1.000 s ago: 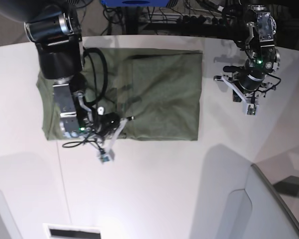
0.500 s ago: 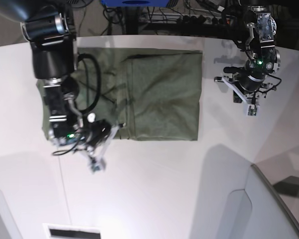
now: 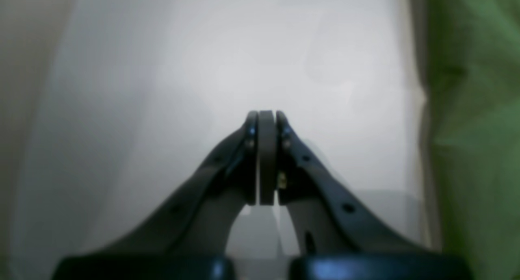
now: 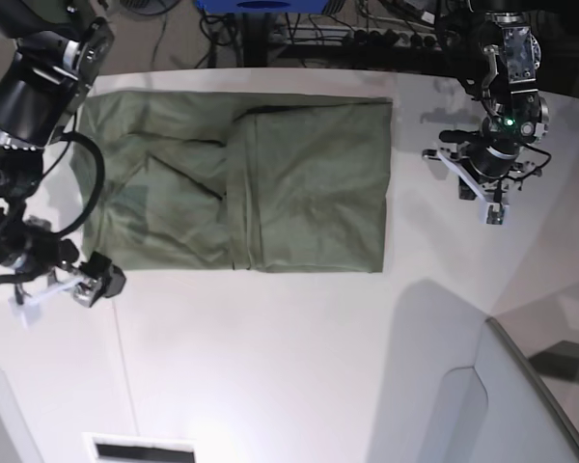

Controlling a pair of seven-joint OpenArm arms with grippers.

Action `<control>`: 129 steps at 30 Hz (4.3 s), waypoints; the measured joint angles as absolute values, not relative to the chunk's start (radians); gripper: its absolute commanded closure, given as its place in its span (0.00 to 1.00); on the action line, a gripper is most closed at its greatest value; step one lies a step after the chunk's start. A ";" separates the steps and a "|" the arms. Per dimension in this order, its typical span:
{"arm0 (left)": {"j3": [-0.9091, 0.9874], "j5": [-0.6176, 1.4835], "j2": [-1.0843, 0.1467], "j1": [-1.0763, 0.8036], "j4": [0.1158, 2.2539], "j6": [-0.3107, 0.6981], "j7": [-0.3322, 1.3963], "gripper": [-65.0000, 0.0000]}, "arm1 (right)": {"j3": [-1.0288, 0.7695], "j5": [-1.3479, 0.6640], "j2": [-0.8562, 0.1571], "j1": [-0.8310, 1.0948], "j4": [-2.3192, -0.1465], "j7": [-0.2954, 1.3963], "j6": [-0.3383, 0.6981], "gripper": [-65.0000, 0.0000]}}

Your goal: Layout the t-shirt on the table in an organized manner, then fold the t-shirt properly

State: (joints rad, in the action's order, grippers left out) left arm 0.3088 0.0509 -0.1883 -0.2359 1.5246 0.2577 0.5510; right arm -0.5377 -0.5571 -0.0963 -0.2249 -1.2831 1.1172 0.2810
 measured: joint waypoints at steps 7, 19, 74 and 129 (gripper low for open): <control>0.307 0.052 -0.186 -0.236 1.525 0.258 0.553 1.00 | -0.549 -0.624 -0.279 -0.201 -0.943 1.024 0.495 0.02; 0.300 0.052 -0.186 -0.237 1.525 0.258 0.551 1.00 | -0.548 -0.675 -0.249 -0.185 -0.844 1.037 0.663 0.02; -0.049 0.286 -0.219 -0.030 1.135 0.266 0.336 1.00 | -0.343 -0.737 -0.174 -0.153 -0.907 0.920 0.559 0.01; 0.180 0.259 -0.290 -0.205 1.353 0.254 0.408 1.00 | -0.066 -0.242 -0.176 0.372 -1.662 0.812 0.109 0.28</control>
State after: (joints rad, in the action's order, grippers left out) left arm 0.1799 0.2592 -0.2901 -0.2050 1.3529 0.2539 0.4076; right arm -0.0662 -0.2420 -0.1761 0.3721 -1.6619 0.8116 0.1085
